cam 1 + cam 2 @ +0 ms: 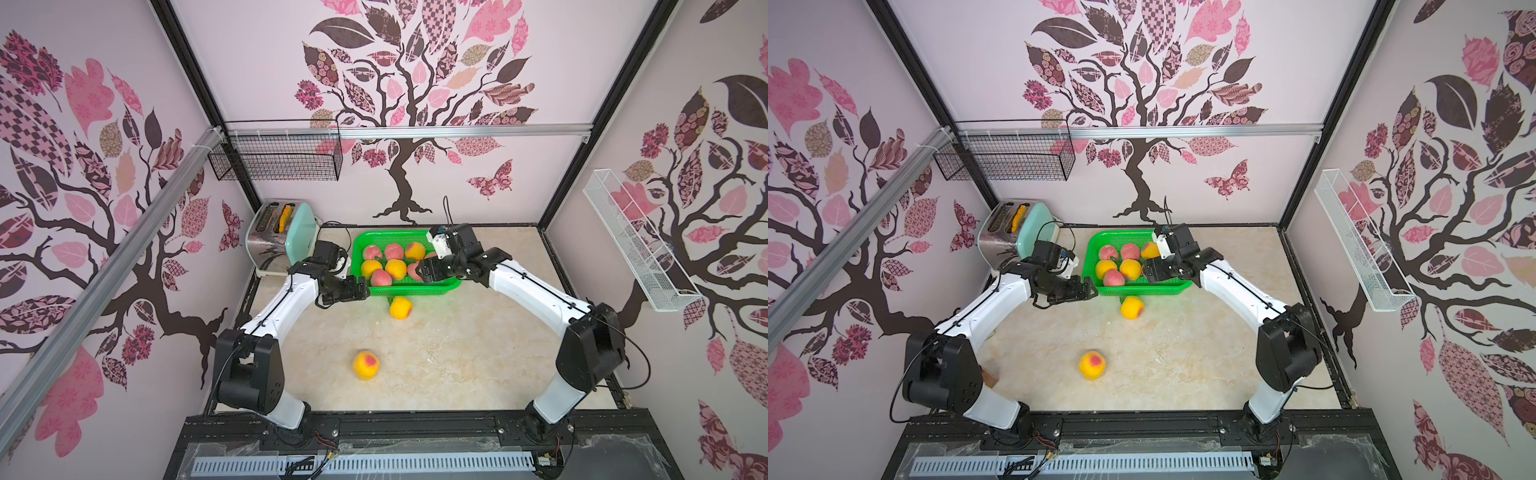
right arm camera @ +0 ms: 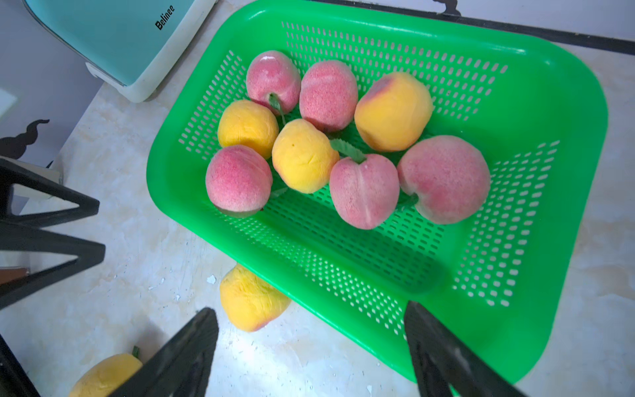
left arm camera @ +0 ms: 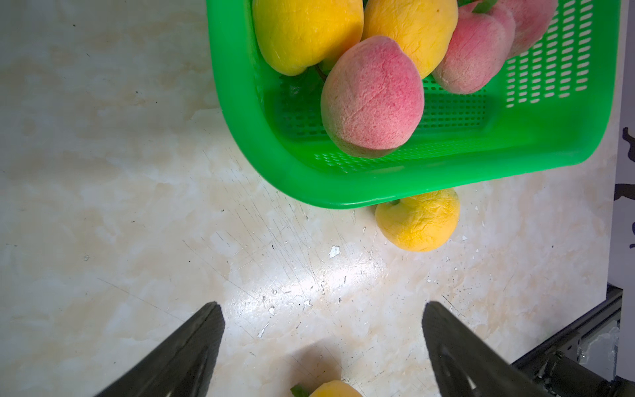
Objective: Put the peaches into the basket
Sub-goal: Pick up the peach from the center of the board.
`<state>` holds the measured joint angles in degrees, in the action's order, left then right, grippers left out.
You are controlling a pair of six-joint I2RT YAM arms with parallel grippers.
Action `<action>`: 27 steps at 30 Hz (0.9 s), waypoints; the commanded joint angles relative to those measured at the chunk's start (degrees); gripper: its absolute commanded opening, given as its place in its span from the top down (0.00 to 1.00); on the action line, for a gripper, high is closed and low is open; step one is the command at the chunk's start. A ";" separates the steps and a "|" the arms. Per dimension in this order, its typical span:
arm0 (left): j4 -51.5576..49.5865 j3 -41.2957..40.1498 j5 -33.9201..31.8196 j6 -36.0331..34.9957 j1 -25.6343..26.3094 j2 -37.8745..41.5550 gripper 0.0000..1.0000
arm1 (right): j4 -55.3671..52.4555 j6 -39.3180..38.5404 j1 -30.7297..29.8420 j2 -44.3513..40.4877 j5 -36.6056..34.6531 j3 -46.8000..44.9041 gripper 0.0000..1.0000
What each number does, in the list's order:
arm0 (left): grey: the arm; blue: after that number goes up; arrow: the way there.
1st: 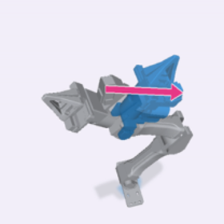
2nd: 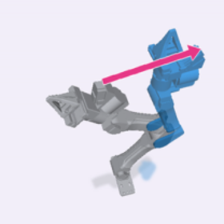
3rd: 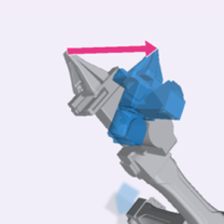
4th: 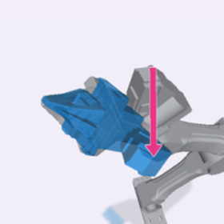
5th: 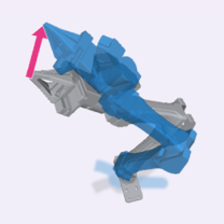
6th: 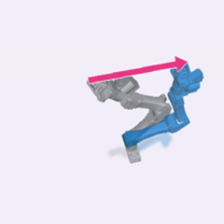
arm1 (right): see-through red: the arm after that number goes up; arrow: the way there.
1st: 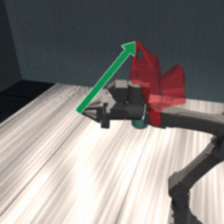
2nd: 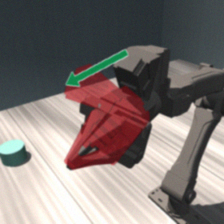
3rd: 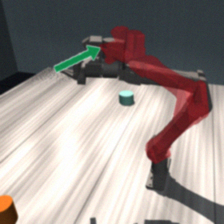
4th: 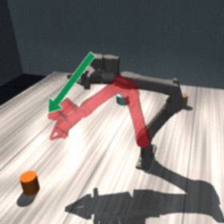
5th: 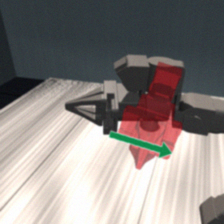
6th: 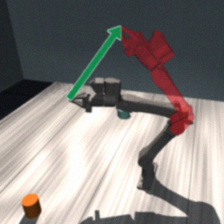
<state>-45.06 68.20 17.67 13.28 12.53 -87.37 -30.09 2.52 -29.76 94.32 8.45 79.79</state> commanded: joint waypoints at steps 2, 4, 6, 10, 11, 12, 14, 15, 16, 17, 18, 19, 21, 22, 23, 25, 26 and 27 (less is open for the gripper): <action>2.14 -2.60 -3.52 0.46 3.53 3.59 0.06 | 7.84 2.62 0.14 -5.25 -0.45 -7.86 0.13; 3.93 -4.08 -4.35 2.13 6.44 5.12 0.06 | 10.52 3.68 0.14 -6.98 -1.13 -11.61 0.13; 7.21 -6.17 -4.43 4.19 8.44 6.59 0.07 | 12.55 4.20 0.14 -8.11 -1.88 -14.16 0.13; 12.58 -9.60 -4.66 6.51 9.34 8.02 0.07 | 14.04 4.97 0.20 -9.56 -4.95 -17.50 0.13; 13.43 -10.13 -4.61 6.71 9.39 8.25 0.07 | 14.73 4.92 0.14 -10.12 -5.50 -18.59 0.13; 14.47 -10.67 -4.72 6.84 9.61 8.73 0.07 | 15.88 4.80 0.12 -10.79 -6.25 -19.83 0.13; 16.69 -11.62 -4.66 6.95 10.31 9.37 0.07 | 17.47 4.87 0.10 -11.88 -7.62 -21.90 0.13; 17.27 -11.86 -4.79 6.94 10.82 9.36 0.07 | 18.21 4.87 0.14 -12.43 -8.02 -22.84 0.13; 17.63 -11.97 -5.19 6.94 11.78 9.08 0.07 | 19.16 4.73 0.14 -12.81 -8.09 -23.85 0.13; 18.03 -12.08 -5.55 6.96 12.60 8.84 0.07 | 19.90 4.69 0.14 -13.06 -8.18 -24.52 0.13; 18.76 -12.45 -5.97 6.81 13.75 8.49 0.07 | 20.69 4.64 0.14 -13.24 -8.33 -25.38 0.13; 19.56 -12.81 -6.70 6.63 15.05 8.23 0.07 | 21.39 4.65 0.14 -13.41 -8.44 -26.02 0.13; 21.91 -13.87 -8.14 6.15 17.46 7.90 0.07 | 22.98 4.98 0.14 -13.84 -8.78 -27.40 0.13; 23.68 -14.77 -8.92 6.02 18.43 7.78 0.08 | 23.77 5.24 0.14 -14.19 -9.22 -28.14 0.13; 25.76 -15.69 -9.60 5.97 19.41 7.68 0.08 | 25.07 5.46 0.14 -14.89 -9.72 -29.08 0.14; 28.83 -17.10 -10.96 6.36 20.56 7.59 0.08 | 28.45 5.64 0.14 -15.91 -10.88 -31.80 0.15; 30.24 -17.77 -11.55 6.81 20.71 7.41 0.08 | 29.48 5.83 0.14 -16.35 -11.63 -32.87 0.15; 31.21 -18.07 -12.01 7.42 20.67 7.24 0.08 | 30.70 5.86 0.14 -16.81 -12.52 -33.97 0.15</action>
<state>-20.10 51.27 8.82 19.75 33.17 -79.53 -4.97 7.53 -29.76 79.31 -0.99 47.35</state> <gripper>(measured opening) 0.924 0.848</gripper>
